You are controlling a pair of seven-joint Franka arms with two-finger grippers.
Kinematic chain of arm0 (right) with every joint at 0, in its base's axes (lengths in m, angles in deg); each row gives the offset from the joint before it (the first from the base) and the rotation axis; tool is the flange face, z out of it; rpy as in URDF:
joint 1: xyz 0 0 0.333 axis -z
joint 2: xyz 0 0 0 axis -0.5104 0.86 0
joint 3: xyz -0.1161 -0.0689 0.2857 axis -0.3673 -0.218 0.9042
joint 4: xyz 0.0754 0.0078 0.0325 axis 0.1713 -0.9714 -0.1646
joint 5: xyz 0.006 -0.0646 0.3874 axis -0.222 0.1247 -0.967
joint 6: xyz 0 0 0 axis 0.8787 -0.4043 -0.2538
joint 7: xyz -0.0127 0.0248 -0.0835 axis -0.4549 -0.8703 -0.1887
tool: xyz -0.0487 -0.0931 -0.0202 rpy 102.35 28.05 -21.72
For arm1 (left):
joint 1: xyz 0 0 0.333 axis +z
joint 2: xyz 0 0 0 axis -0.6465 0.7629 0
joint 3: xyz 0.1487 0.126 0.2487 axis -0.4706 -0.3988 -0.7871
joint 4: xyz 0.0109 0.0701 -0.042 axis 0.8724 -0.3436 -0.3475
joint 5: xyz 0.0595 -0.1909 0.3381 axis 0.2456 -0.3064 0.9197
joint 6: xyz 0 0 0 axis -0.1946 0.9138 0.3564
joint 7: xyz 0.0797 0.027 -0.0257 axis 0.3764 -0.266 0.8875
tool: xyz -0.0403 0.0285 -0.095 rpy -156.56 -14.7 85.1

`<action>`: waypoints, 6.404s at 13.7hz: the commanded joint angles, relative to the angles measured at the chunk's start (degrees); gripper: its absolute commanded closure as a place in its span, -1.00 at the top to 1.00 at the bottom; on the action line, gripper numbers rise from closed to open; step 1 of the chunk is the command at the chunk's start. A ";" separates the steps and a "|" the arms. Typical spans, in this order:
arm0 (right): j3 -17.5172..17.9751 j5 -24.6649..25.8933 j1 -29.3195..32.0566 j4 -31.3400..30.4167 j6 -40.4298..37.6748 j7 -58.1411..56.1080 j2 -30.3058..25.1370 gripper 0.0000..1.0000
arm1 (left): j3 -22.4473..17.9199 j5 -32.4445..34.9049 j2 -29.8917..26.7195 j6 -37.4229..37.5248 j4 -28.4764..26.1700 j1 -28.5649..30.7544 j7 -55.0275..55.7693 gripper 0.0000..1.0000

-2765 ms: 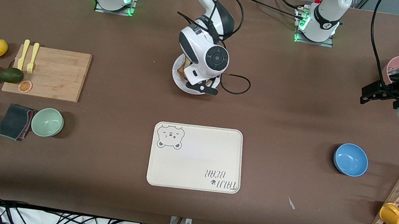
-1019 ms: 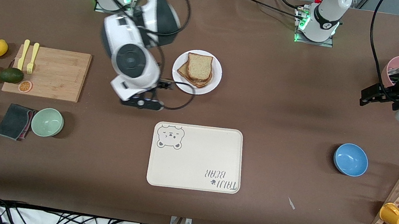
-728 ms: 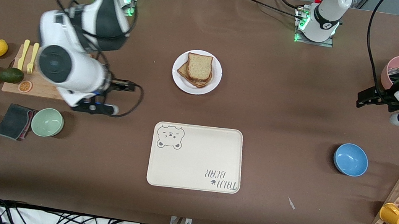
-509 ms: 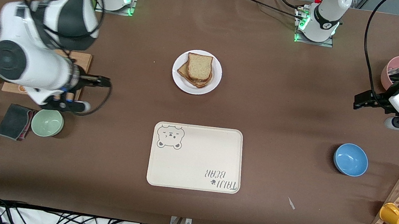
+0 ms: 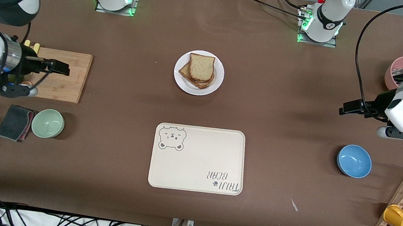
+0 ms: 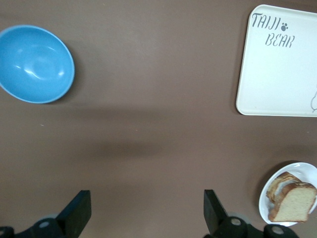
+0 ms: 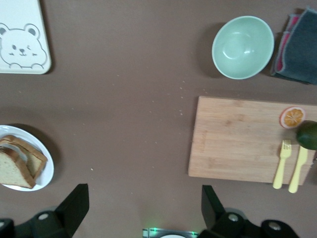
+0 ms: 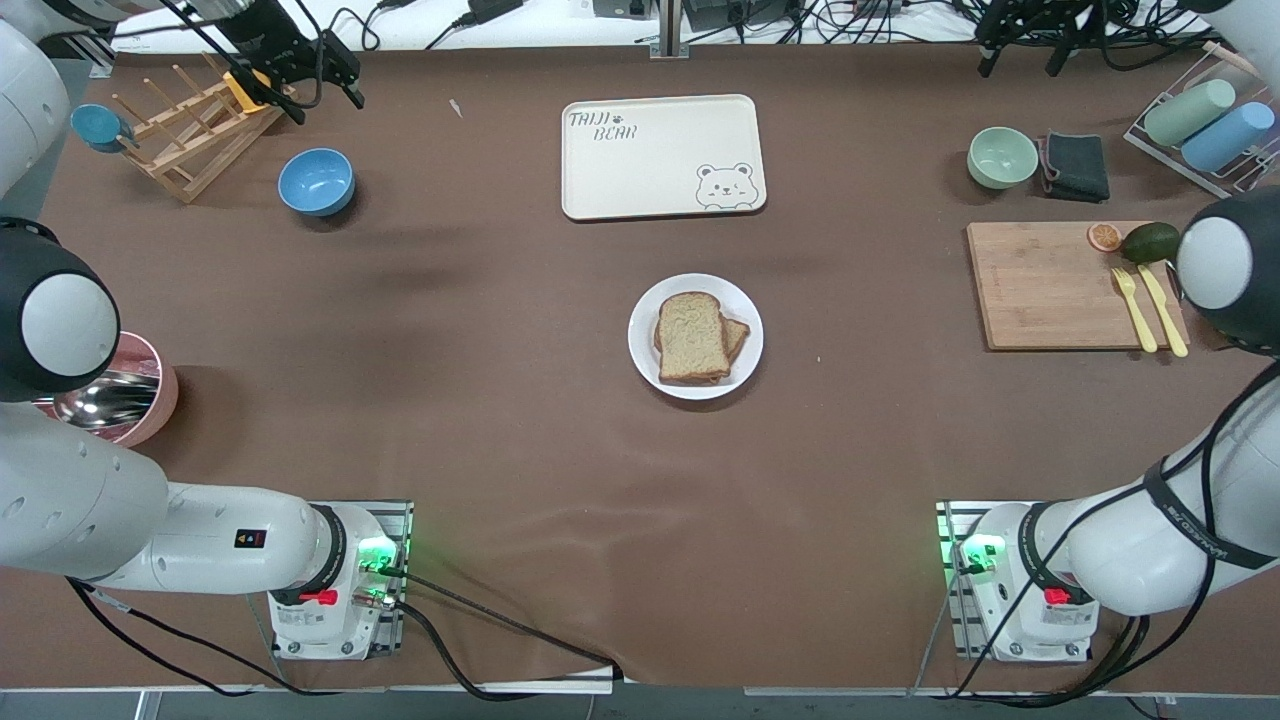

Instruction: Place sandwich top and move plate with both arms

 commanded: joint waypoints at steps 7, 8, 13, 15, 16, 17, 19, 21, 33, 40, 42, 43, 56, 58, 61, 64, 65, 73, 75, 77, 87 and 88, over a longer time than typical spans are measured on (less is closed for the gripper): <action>19.75 5.72 19.06 -23.53 14.80 -0.29 -19.30 1.00 | 1.58 -25.33 1.75 -9.79 -12.60 -0.41 -11.91 1.00; 19.40 5.46 19.32 -23.35 13.65 -0.29 -20.27 1.00 | 1.86 -28.50 2.62 -9.97 -13.49 -0.41 -13.85 1.00; 18.34 5.37 20.55 -17.99 11.35 -0.91 -20.80 1.00 | 6.07 -35.37 6.31 -11.38 -14.64 -0.41 -16.41 1.00; 18.43 6.07 20.90 -16.67 8.29 -0.90 -20.72 1.00 | 8.35 -38.97 6.94 -15.66 -17.43 -0.41 -19.04 1.00; 18.35 6.33 20.90 -16.49 8.10 -0.73 -20.63 1.00 | 9.67 -41.60 6.85 -18.47 -19.02 -0.41 -20.45 1.00; 18.34 6.25 20.73 -16.49 8.01 -0.73 -20.54 1.00 | 10.72 -44.24 6.85 -20.85 -20.34 -0.41 -21.59 1.00; 18.34 5.72 20.64 -15.88 8.01 -0.73 -19.66 1.00 | 12.05 -48.99 6.59 -23.15 -22.36 -0.41 -23.88 1.00; 18.52 6.07 20.55 -15.88 8.01 -0.21 -19.66 1.00 | 13.45 -51.29 5.63 -24.99 -24.38 -0.33 -24.42 1.00; 18.87 5.89 20.47 -15.79 7.57 -0.12 -19.66 1.00 | 31.90 -85.28 8.51 -48.01 -32.83 -0.41 -46.98 1.00; 18.96 5.89 20.38 -15.79 7.57 -0.03 -19.66 1.00 | 34.29 -115.59 15.46 -53.22 -32.30 -6.29 -75.62 1.00; 19.05 5.89 20.38 -15.79 7.48 -0.03 -19.66 1.00 | 34.29 -120.54 16.43 -53.31 -32.04 -8.05 -79.42 1.00; 19.05 5.89 20.38 -15.79 7.48 -0.11 -19.75 1.00 | 34.29 -121.34 16.69 -53.31 -31.95 -8.32 -80.05 1.00; 19.05 5.89 20.38 -15.79 7.48 -0.12 -19.66 1.00 | 34.11 -123.81 24.33 -55.33 -26.59 -11.75 -82.51 0.36; 19.05 5.89 20.38 -15.79 7.48 -0.12 -19.66 1.00 | 34.03 -123.72 24.52 -55.33 -26.50 -11.58 -82.60 0.20; 19.05 5.89 20.38 -15.79 7.48 -0.12 -19.66 1.00 | 33.94 -123.72 24.52 -55.33 -26.59 -11.40 -82.78 0.01; 19.05 5.89 20.38 -15.79 7.48 -0.12 -19.66 1.00 | 33.94 -123.28 24.52 -55.24 -26.68 -10.96 -82.86 -0.15; 19.05 5.89 20.29 -15.79 7.57 -0.12 -19.66 1.00 | 33.94 -123.19 24.52 -55.24 -26.77 -10.96 -82.86 -0.18; 19.05 5.89 20.29 -15.79 7.57 -0.11 -19.66 1.00 | 33.85 -123.19 25.13 -55.24 -26.94 -10.87 -84.80 -0.62; 19.05 5.89 20.29 -15.79 7.57 -0.03 -19.66 1.00 | 33.94 -123.19 25.13 -55.24 -26.94 -10.96 -84.89 -0.71; 19.05 5.81 20.29 -15.79 7.57 -0.12 -19.66 1.00 | 33.94 -123.19 25.13 -55.24 -26.94 -10.96 -84.97 -0.86; 19.05 5.81 20.29 -15.79 7.57 -0.03 -19.66 1.00 | 34.03 -123.37 22.15 -55.24 -26.59 -10.61 -84.97 -1.00; 19.05 5.81 20.29 -15.79 7.57 -0.03 -19.66 1.00 | 34.03 -123.45 21.19 -55.24 -26.33 -10.61 -84.97 -1.00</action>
